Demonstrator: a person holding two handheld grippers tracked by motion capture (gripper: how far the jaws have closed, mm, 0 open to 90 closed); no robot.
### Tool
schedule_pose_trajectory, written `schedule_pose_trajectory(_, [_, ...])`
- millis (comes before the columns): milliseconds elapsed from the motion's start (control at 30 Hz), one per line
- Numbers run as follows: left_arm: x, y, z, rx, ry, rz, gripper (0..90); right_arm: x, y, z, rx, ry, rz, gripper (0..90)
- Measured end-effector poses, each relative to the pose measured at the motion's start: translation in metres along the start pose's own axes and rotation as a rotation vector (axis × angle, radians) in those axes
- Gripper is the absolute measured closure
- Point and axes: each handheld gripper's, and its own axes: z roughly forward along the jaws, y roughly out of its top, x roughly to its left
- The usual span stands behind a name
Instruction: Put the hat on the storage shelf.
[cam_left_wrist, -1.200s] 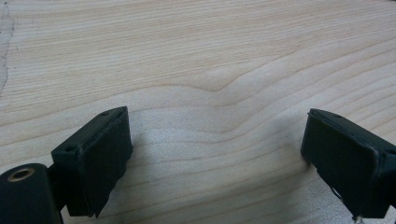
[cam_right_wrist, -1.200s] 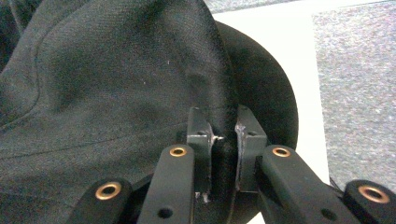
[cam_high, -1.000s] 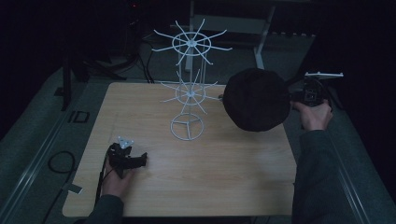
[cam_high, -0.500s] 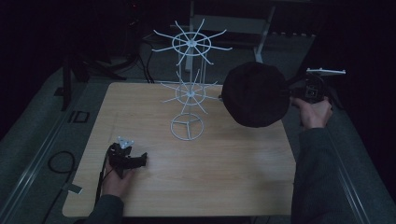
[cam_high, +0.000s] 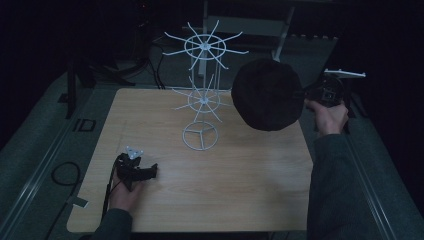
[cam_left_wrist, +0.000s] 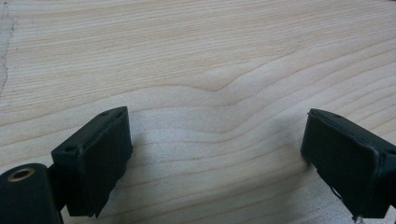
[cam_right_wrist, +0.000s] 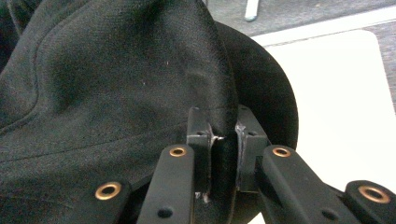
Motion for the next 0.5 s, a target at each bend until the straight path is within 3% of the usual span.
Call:
schedule_pose_trajectory(200, [-0.0001, 0.0, 0.0001, -0.001, 0.0, -0.001, 9.2, 0.0028, 0.0011, 0.0019, -0.018, 0.055, 0.032, 79.9])
schedule_pose_trajectory(500, [0.0, 0.0, 0.0, 0.0, 0.0, 0.0, 9.2, 0.0042, 0.0019, 0.0004, -0.06, 0.092, 0.064, 79.9])
